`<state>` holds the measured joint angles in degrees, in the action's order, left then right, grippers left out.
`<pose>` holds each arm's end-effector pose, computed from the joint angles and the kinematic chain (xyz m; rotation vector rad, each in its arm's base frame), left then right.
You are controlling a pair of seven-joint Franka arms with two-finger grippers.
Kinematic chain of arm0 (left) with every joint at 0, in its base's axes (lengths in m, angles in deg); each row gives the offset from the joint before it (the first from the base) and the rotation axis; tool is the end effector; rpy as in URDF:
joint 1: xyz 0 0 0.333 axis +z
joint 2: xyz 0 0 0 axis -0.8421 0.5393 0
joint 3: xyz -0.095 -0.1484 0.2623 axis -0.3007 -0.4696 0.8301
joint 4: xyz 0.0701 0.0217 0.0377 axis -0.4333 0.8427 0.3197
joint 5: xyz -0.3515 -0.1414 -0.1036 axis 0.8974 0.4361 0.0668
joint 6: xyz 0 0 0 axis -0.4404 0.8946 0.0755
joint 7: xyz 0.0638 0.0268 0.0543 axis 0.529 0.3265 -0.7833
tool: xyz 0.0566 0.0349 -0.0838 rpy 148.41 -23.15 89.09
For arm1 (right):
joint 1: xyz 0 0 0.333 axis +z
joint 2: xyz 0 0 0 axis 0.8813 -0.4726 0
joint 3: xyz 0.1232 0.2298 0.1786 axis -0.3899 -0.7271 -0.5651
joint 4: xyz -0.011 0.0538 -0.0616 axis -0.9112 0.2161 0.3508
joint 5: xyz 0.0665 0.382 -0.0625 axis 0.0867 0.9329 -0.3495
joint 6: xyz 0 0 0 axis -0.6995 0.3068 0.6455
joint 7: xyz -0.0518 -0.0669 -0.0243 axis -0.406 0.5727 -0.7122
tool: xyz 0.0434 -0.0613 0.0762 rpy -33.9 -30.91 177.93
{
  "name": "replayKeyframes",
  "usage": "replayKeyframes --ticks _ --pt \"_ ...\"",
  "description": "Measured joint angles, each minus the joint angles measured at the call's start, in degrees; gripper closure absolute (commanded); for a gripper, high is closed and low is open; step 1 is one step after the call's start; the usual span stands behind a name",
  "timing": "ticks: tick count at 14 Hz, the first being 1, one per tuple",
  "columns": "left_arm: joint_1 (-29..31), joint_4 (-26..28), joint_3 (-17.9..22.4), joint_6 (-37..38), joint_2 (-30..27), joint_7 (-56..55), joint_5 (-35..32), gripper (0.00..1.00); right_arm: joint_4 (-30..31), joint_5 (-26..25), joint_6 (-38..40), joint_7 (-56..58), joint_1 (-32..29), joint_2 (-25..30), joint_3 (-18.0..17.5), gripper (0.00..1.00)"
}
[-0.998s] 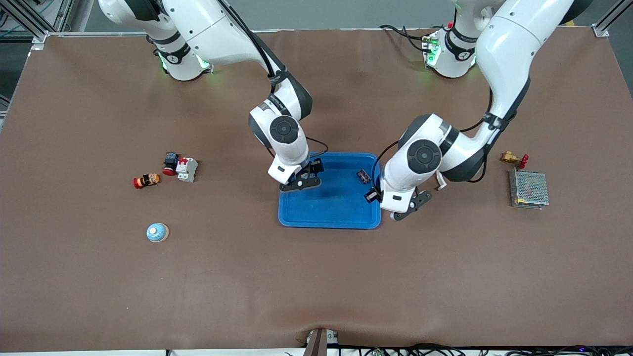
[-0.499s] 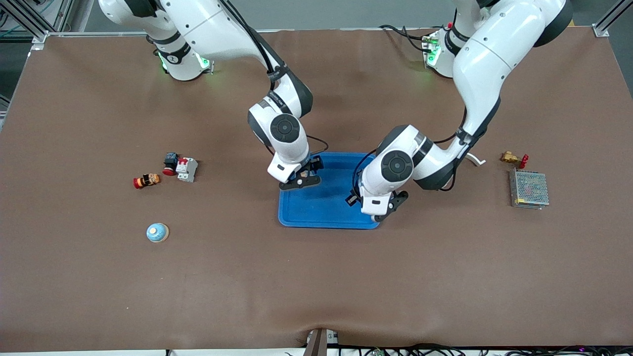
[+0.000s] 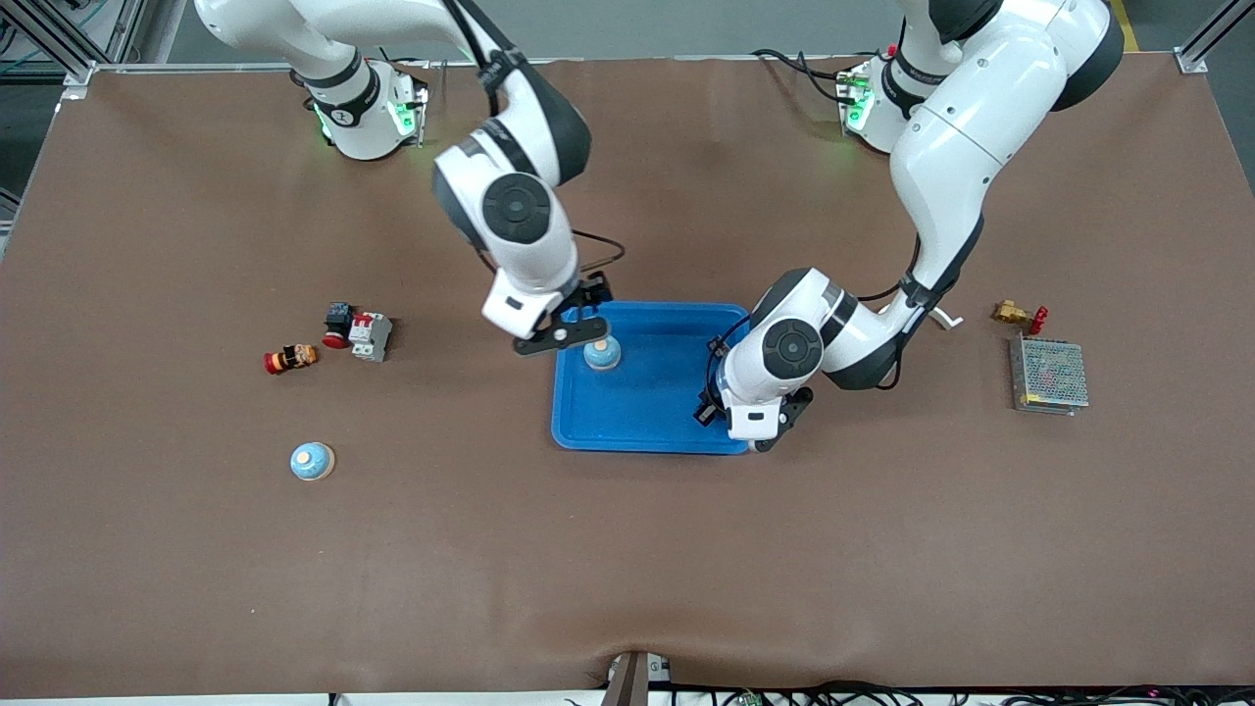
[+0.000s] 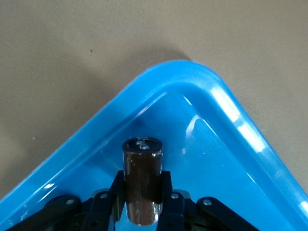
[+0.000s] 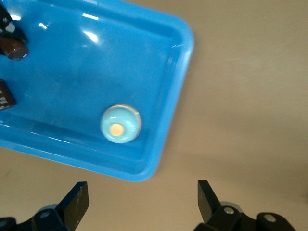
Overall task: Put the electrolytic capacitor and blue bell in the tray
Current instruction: 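Open the left gripper over the tray while the right gripper reaches the bell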
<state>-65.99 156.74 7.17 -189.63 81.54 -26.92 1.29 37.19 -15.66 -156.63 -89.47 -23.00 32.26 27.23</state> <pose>0.5857 -0.3716 0.1846 2.7752 1.2094 -0.2396 0.5200 0.3986 0.3597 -3.0798 -0.4021 0.1634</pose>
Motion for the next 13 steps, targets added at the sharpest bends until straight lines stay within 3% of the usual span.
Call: replayKeyframes --ticks 1,2,4,9,13 --pt "-0.3 -0.1 0.2 -0.2 0.1 -0.1 0.0 1.0 0.0 0.0 0.9 3.7 -2.3 0.9 0.1 0.0" --pt "-0.5 -0.4 0.4 -0.2 0.2 -0.2 0.0 0.87 0.0 0.0 1.5 7.8 -4.8 1.4 0.2 0.0" --pt "-0.7 -0.7 0.5 -0.2 0.3 -0.2 0.0 0.0 0.0 -0.2 1.7 17.0 -9.8 1.7 0.4 0.0" --pt "-1.1 -3.2 0.6 -0.5 0.5 -0.2 0.0 0.0 -1.6 -0.3 1.4 45.3 -24.6 1.0 0.8 0.0" --pt "-0.9 -7.7 0.6 4.0 -0.2 -0.1 0.0 0.0 -3.0 -0.5 -0.6 59.3 -31.1 -3.4 0.7 0.0"
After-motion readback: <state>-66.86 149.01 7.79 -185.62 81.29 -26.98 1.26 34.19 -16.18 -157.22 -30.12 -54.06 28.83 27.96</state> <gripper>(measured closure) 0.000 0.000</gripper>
